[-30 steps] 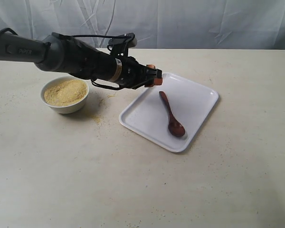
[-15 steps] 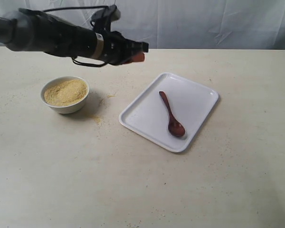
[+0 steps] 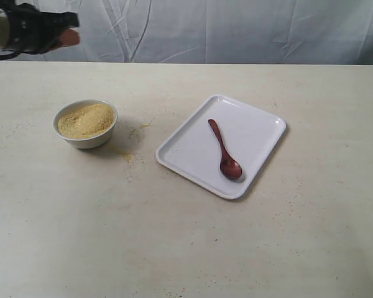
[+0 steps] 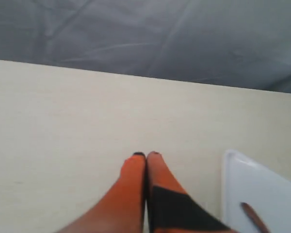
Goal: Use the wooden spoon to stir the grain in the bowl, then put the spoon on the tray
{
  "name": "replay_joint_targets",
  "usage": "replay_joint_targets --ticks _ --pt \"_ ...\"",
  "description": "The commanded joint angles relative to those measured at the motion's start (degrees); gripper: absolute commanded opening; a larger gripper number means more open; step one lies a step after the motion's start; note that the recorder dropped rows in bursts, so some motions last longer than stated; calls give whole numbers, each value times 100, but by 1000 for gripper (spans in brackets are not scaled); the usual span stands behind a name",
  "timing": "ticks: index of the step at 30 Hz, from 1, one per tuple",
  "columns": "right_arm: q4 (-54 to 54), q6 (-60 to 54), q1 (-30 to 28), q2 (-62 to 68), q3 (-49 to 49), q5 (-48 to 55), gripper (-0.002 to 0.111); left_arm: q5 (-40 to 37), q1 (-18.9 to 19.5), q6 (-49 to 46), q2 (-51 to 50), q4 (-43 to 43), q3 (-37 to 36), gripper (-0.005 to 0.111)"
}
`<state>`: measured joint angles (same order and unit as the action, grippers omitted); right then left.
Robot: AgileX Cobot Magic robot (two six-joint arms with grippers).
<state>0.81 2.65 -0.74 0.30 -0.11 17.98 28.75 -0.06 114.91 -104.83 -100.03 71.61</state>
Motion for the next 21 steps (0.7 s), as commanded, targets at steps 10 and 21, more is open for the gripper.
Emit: replay_joint_targets --ticks 10,21 --pt "-9 -7 16 -30 11 -54 0 -5718 364 -3696 1724 1238 -2184 0" --pt "-9 -7 16 -30 11 -54 0 -6196 336 -11655 2214 9276 -2462 0"
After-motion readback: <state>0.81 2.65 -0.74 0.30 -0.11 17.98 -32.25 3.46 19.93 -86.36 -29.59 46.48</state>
